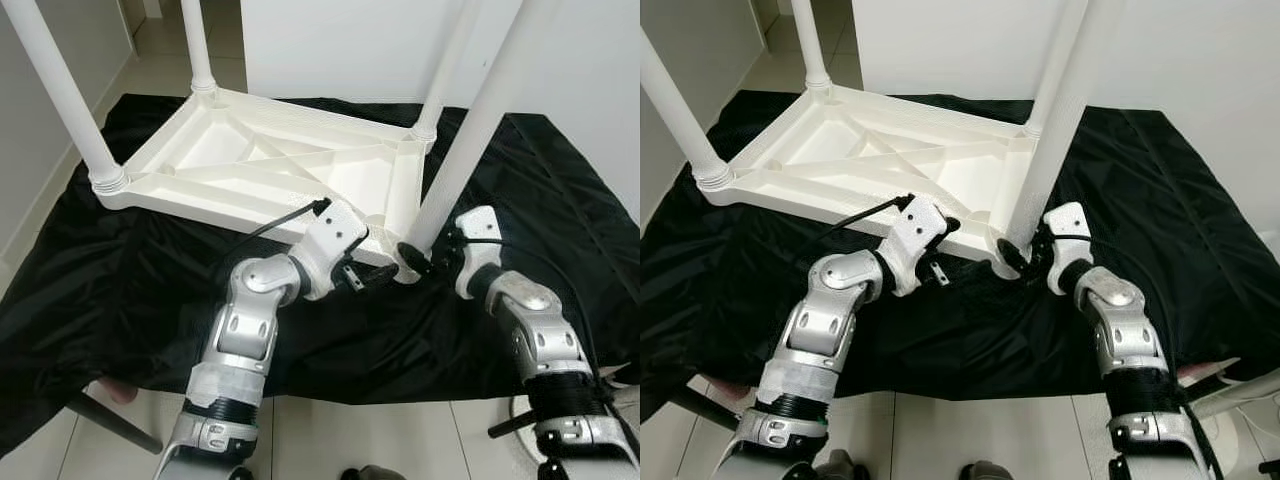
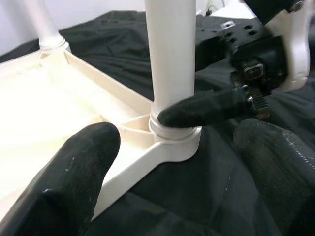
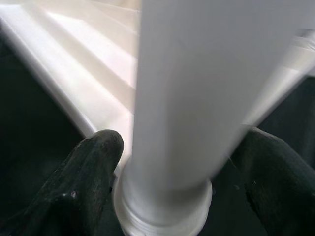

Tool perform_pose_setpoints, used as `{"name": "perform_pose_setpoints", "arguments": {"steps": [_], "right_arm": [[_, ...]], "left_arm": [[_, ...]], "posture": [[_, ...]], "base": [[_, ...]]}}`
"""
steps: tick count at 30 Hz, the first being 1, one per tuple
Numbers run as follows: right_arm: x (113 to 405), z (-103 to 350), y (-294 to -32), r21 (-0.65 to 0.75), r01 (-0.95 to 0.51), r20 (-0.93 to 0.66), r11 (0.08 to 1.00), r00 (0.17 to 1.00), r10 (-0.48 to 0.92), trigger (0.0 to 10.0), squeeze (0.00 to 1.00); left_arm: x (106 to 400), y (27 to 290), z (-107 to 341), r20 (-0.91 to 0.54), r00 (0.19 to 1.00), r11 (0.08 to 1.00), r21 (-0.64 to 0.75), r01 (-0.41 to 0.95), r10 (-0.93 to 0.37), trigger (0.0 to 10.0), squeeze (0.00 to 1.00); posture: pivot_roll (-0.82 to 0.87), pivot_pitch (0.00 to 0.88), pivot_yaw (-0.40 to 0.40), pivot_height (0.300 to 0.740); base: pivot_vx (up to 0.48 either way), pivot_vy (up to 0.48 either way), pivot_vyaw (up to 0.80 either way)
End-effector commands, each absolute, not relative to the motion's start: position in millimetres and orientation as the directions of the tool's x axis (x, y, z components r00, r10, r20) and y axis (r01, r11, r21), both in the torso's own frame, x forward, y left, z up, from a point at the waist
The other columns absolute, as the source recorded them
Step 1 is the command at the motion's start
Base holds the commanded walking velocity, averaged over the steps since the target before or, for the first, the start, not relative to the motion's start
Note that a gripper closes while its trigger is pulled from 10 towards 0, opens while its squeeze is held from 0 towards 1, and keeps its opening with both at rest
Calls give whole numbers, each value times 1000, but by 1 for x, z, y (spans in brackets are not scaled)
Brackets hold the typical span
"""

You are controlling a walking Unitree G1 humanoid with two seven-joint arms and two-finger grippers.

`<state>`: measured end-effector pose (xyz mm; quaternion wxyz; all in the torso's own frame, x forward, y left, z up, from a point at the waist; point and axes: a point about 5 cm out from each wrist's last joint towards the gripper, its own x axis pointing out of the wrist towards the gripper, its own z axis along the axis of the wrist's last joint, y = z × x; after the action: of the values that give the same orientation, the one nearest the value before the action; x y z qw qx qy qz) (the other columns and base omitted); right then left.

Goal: Building children table

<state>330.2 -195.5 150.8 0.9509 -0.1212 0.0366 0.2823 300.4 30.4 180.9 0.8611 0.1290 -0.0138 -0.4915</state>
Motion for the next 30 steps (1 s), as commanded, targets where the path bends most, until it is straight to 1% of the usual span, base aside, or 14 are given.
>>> {"name": "perform_pose_setpoints", "arguments": {"steps": [1,3,7,8,9,19,20,25,26,28,29,30], "right_arm": [[332,146,-192,-223,-590,-163,776,808,566,10000,0],[340,144,-184,-228,-629,-170,744,778,605,10000,0],[344,142,-177,-224,-651,-182,725,759,625,9882,0],[345,139,-176,-223,-657,-195,720,753,628,2314,0],[346,136,-176,-215,-662,-207,718,750,629,0,0],[345,126,-186,-178,-666,-230,724,744,628,0,0],[346,125,-188,-159,-660,-218,734,749,626,10000,0],[347,128,-191,-143,-627,-193,766,777,600,10000,0],[348,128,-191,-141,-590,-183,795,805,565,10000,0],[348,128,-191,-141,-590,-183,795,805,565,10000,0],[348,129,-189,-143,-553,-167,821,831,530,10000,0],[348,129,-189,-143,-553,-167,821,831,530,10000,0]], "left_arm": [[310,35,184,-49,701,668,266,695,-711,10000,0],[308,34,183,-57,690,653,276,706,-722,10000,0],[307,34,183,-62,685,646,280,710,-726,10000,0],[306,34,183,-62,685,646,280,710,-726,10000,0],[306,33,183,-62,685,646,281,710,-726,10000,0],[304,35,182,-63,694,656,276,703,-717,10000,0],[303,35,182,-62,694,656,276,703,-717,10000,0],[303,36,182,-61,694,657,274,703,-717,10000,0],[303,36,182,-61,695,658,273,702,-716,10000,0],[303,36,182,-61,695,658,273,702,-716,10000,0],[303,36,182,-61,696,660,271,701,-715,10000,0],[303,36,182,-61,696,660,271,701,-715,10000,0]], "posture": [[-44,0,-10,740],[-40,0,-12,740],[-34,0,-15,740],[-27,0,-19,740],[-27,0,-19,740],[-11,0,-27,740],[-16,0,-25,740],[-18,0,-24,740],[-21,0,-22,740],[-21,0,-22,740],[-23,1,-19,740],[-23,1,-19,740]], "base": [[0,0,0],[0,0,0],[0,0,0],[0,0,0],[0,0,0],[0,0,0],[0,0,0],[0,0,0],[0,0,0],[0,0,0],[0,0,0],[0,0,0]]}}
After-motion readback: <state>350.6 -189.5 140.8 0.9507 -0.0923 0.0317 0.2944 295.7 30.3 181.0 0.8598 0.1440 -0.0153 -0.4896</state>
